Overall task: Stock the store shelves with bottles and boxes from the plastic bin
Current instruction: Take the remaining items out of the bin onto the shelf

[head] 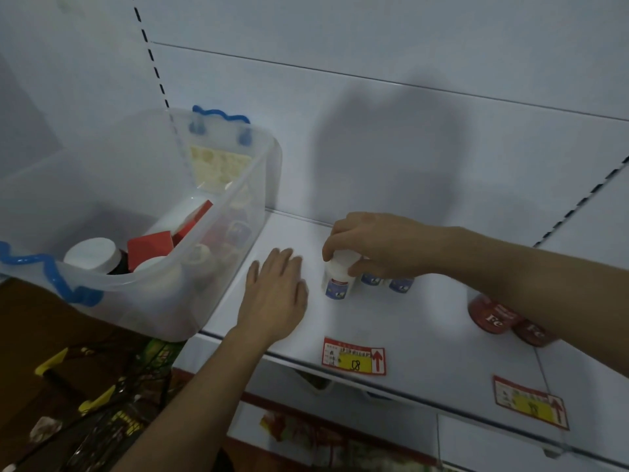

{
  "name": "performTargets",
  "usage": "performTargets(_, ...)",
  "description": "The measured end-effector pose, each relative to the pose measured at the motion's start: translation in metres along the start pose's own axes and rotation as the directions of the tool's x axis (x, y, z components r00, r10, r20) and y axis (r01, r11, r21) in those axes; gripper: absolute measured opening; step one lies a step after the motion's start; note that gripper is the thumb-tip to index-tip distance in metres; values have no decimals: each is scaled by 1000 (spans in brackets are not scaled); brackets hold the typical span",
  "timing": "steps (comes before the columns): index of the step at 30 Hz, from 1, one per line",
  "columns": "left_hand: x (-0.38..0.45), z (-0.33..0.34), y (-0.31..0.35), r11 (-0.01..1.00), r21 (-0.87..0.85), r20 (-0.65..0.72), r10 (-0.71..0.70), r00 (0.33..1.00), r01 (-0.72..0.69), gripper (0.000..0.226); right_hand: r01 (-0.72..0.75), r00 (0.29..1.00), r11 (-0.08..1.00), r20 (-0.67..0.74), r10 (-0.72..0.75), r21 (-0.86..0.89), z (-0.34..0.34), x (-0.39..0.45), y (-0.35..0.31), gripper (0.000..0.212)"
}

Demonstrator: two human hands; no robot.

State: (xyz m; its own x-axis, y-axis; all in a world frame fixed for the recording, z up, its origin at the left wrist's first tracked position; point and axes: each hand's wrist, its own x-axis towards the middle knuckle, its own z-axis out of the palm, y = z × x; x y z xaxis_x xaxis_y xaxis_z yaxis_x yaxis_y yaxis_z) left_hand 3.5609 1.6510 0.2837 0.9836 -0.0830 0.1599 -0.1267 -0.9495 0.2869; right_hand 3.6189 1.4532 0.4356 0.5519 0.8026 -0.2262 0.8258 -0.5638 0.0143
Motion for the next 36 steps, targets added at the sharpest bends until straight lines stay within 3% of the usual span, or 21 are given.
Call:
performTargets(9, 3, -9, -14, 999, 9, 72, 44, 996, -45, 56, -26, 1000, 997, 6, 26, 71, -2, -2, 0, 48)
performTargets(12, 2, -21, -27, 998, 22, 107, 50, 993, -53, 61, 41, 981, 987, -196, -11, 153, -35, 2, 1, 38)
performTargets(15, 0, -32, -28, 996, 55, 199, 54, 979, -66, 64, 153, 881, 976, -469, -62, 158, -81, 34, -5, 26)
performTargets(17, -3, -44, -25, 997, 48, 273, 48, 961, -64, 61, 167, 861, 974, -504, -69, 151, -106, 71, -13, 24)
performTargets(21, -29, -106, 9, 981, -84, 306, 190, 933, -173, 47, 94, 960, 996, -267, -87, 10, -127, 152, -25, 33)
performTargets(26, -53, -221, 31, 890, -290, -121, 331, 936, -352, 31, 8, 1000, 997, 25, -6, -76, -122, 214, -30, 39)
performTargets(29, -38, -257, -2, 963, -126, -215, 207, 954, -238, 23, -46, 985, 989, 160, 69, -142, -113, 243, -29, 28)
performTargets(32, -10, -267, -48, 986, 166, 17, -13, 1000, 10, 30, -14, 971, 975, 230, 66, -220, -104, 253, -31, 36)
performTargets(34, 3, -263, -74, 949, 292, 247, -194, 949, 118, 43, -25, 968, 967, 236, 87, -255, -95, 259, -32, 52)
performTargets(36, 10, -252, -91, 909, 396, 420, -307, 854, 132, 60, -21, 964, 957, 248, 96, -289, -83, 265, -31, 50)
